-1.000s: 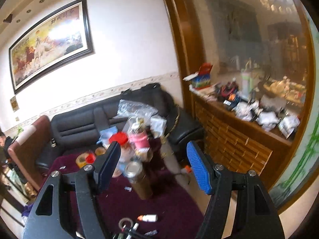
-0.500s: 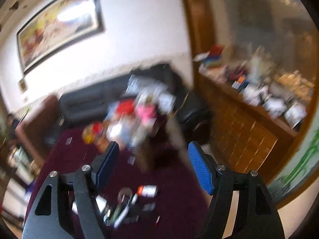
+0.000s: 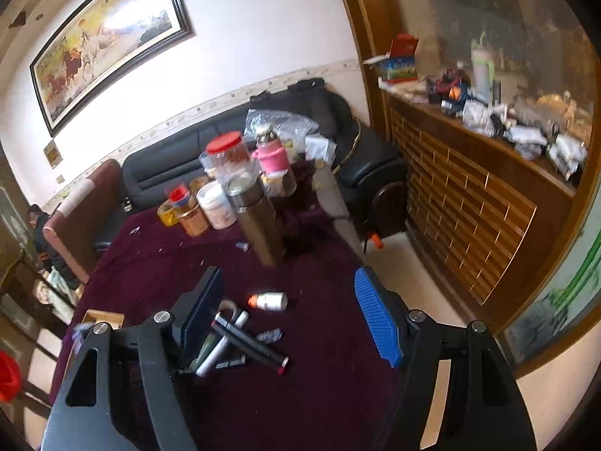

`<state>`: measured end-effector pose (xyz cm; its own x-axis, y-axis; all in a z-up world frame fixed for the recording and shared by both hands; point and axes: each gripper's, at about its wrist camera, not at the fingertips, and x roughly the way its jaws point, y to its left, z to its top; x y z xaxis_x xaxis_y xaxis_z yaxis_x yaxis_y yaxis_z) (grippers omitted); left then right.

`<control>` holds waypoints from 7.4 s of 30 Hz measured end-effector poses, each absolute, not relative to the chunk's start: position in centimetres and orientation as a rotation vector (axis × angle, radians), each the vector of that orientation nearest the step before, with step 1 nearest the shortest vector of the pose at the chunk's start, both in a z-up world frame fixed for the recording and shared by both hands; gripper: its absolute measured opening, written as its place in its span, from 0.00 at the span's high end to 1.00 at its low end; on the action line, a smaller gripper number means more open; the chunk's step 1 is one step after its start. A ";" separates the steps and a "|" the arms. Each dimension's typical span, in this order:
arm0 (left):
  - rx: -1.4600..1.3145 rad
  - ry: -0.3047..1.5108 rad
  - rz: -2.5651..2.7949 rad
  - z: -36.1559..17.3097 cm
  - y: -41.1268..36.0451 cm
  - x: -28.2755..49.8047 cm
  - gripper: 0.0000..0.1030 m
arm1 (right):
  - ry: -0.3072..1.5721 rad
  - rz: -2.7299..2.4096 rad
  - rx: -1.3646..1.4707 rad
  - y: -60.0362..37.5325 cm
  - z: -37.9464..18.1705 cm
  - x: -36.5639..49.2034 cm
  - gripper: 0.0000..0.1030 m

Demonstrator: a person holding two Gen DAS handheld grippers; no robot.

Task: Organize rigid objects
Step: 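Grasp the large white charger with the left gripper and lift it, then carry white charger to box with left gripper while right gripper grasps white roll-on bottle, then release white charger in box with left gripper while right gripper releases white bottle there, then withdraw both grippers from the box toward the remaining markers, then grasp the small white square charger with the left gripper and lift it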

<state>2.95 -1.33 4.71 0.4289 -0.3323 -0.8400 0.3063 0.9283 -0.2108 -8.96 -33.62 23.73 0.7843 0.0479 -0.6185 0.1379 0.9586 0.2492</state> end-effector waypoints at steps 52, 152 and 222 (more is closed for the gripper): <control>-0.176 0.828 -0.448 10.2 12.3 -12.6 0.60 | 0.977 0.476 0.139 -8.1 8.1 -4.9 0.30; -0.441 0.834 -0.204 8.4 14.5 -13.9 0.28 | 0.646 0.408 0.277 -6.9 22.4 -3.8 0.44; 0.015 1.105 -0.267 2.4 2.4 3.1 0.31 | 0.651 -0.215 0.428 -27.9 4.8 -1.0 0.18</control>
